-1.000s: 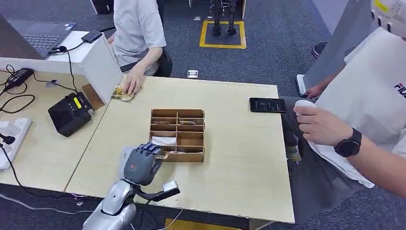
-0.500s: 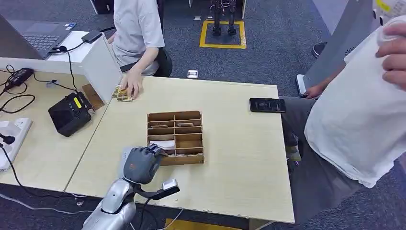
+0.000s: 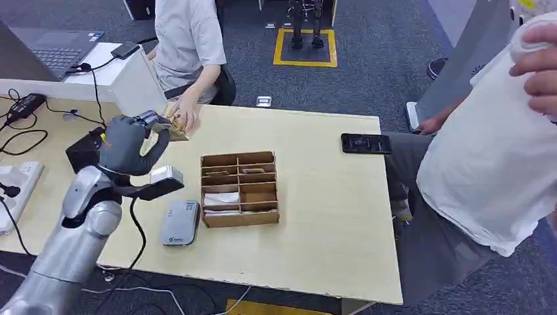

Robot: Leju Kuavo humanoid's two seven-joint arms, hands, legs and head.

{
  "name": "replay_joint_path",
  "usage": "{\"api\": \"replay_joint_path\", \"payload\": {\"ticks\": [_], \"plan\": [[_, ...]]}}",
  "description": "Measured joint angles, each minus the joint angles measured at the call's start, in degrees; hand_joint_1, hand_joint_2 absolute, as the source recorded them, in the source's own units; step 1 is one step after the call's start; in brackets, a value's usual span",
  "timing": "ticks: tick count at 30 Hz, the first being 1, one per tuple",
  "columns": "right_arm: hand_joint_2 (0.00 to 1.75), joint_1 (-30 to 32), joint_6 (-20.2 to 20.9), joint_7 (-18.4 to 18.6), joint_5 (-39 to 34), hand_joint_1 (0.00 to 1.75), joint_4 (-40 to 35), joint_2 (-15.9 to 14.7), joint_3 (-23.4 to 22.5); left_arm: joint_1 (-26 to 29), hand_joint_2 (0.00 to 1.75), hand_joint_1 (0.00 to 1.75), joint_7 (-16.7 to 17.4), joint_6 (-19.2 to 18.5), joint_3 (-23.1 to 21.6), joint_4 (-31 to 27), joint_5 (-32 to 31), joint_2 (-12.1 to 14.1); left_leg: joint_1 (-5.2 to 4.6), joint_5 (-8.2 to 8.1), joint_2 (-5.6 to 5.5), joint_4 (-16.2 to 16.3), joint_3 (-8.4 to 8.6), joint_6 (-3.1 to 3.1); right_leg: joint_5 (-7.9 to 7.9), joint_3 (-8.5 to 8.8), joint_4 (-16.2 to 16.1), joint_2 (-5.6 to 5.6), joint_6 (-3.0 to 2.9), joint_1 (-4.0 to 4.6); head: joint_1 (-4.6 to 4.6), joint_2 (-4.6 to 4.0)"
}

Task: Pass the card to the sensor for recognition and then transmit it.

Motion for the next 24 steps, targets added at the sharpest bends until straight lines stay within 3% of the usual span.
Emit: {"api": "replay_joint_path", "payload": {"ticks": [2,4,7,11,15,17,20,24], "plan": [[1.75,0.0,0.2,0.2,0.4,0.0,0.0,0.0,-0.1,-5.9,1.75,1.75,2.3,-4.8,1.3,-2.3,3.8,3.9,0.05,0.04,-0.01,0.0,-0.03,-0.05,0.05,-0.02,0.0,-0.01,-0.07,0.02,-0.02,0.0],[1.75,0.0,0.2,0.2,0.4,0.0,0.0,0.0,-0.1,-10.2,1.75,1.75,2.9,-7.1,2.3,-3.8,4.6,5.9,0.03,0.04,-0.01,0.0,-0.02,-0.06,0.05,-0.01,0.0,-0.01,-0.07,0.02,0.0,0.0],[1.75,0.0,0.2,0.2,0.4,0.0,0.0,0.0,-0.1,-12.4,1.75,1.75,3.2,-7.6,3.2,-5.3,4.6,7.8,0.02,0.04,0.0,0.0,-0.01,-0.06,0.04,-0.02,0.0,0.0,-0.08,0.01,-0.02,0.0],[1.75,0.0,0.2,0.2,0.4,0.0,0.0,0.0,-0.1,-12.5,1.75,1.75,3.2,-6.3,3.9,-5.8,2.3,8.4,0.03,0.04,-0.01,0.0,-0.02,-0.07,0.04,-0.02,0.0,-0.01,-0.08,0.01,-0.02,0.0],[1.75,-0.2,0.2,0.2,0.4,0.0,0.0,0.0,-0.1,-11.8,1.75,1.75,5.4,0.8,4.0,-2.6,-8.6,7.5,-0.01,0.04,-0.01,0.0,-0.01,-0.07,0.04,-0.05,0.0,-0.01,-0.07,0.0,-0.04,0.0],[1.75,-0.3,0.3,0.3,0.4,0.0,0.0,0.1,0.2,-12.8,1.75,1.75,9.0,9.4,4.0,4.8,-18.6,5.3,-0.02,0.09,-0.04,0.0,0.0,-0.07,0.05,-0.04,0.0,-0.03,-0.07,-0.01,-0.06,0.0],[1.75,-0.7,0.3,0.3,0.4,0.0,0.0,0.2,1.1,-15.7,1.75,1.75,12.0,19.5,4.2,19.2,-26.0,1.5,-0.01,0.21,-0.11,0.0,-0.02,-0.05,0.16,0.01,0.0,-0.12,-0.13,-0.01,0.02,0.0],[1.75,-0.9,0.3,0.3,0.4,0.0,0.1,0.3,2.2,-18.2,1.75,1.75,12.6,26.0,5.1,34.8,-29.0,-1.2,0.01,0.24,0.07,0.0,0.0,-0.08,0.25,-0.06,0.0,0.08,-0.21,-0.01,-0.02,0.0]]}}
